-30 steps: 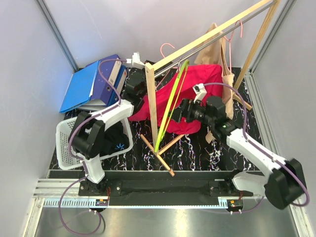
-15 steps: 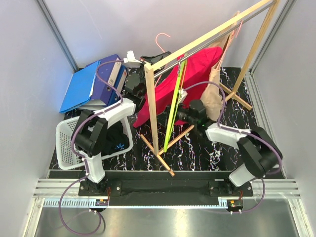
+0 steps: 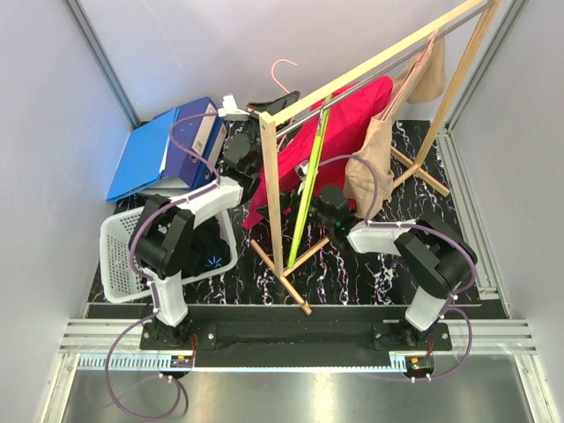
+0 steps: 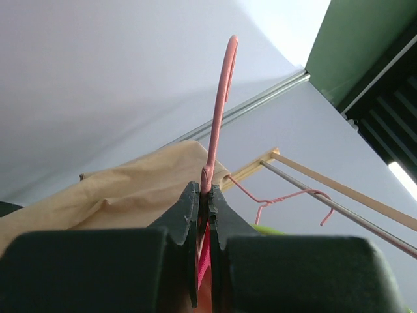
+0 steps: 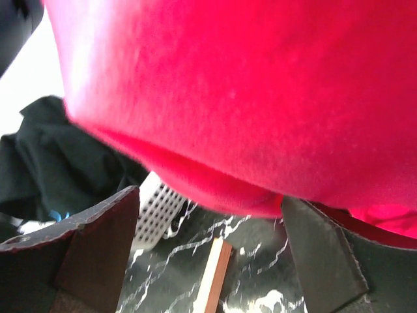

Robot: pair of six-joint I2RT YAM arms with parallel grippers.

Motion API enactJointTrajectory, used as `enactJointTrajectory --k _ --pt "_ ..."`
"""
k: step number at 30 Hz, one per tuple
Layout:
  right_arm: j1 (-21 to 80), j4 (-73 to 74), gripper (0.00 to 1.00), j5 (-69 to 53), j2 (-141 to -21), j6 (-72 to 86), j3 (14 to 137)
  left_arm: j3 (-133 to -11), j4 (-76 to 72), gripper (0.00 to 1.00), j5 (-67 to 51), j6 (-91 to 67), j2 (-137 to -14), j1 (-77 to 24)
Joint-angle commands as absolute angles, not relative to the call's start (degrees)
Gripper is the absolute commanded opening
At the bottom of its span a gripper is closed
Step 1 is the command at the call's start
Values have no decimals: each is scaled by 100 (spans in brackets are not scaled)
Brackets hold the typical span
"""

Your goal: Remove the t-shirt from the hanger

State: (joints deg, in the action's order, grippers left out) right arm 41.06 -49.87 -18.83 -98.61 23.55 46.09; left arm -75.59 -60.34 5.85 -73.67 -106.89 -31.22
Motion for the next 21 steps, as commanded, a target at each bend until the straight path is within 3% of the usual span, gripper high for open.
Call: enactJointTrajectory --k 1,4,8,10,11,13,14,16,21 --pt "4385 -5291 88 -942 -10011 2277 5132 -7453 -6785 0 976 -7523 -10380 -3164" --pt "4464 -5273 66 -546 -10090 2320 5247 -7330 -6785 0 1063 -7515 -10327 -3164" --pt "4526 -5396 52 -211 -10107 2399 5282 -7102 -6864 0 1204 -7532 -10222 -3173" --pt "4561 -5370 37 -255 -10073 2461 5291 -7066 -6873 0 1222 -7497 -10195 -3173" --pt "4588 -5283 22 -351 -9985 2496 5265 -7084 -6856 0 1213 -7462 -10178 -3173" --pt "4675 -5273 14 -570 -9897 2566 5098 -7110 -6750 0 1230 -7357 -10151 -3147" --pt "4711 -5265 5 -623 -9801 2558 4924 -7189 -6724 0 1230 -7322 -10186 -3138" --pt "4755 -5047 0 -860 -9704 2575 4791 -7338 -6732 0 1169 -7182 -10256 -3076" --pt "4869 -4387 0 -1362 -9063 2593 4211 -7663 -6654 0 1099 -6804 -10415 -2918"
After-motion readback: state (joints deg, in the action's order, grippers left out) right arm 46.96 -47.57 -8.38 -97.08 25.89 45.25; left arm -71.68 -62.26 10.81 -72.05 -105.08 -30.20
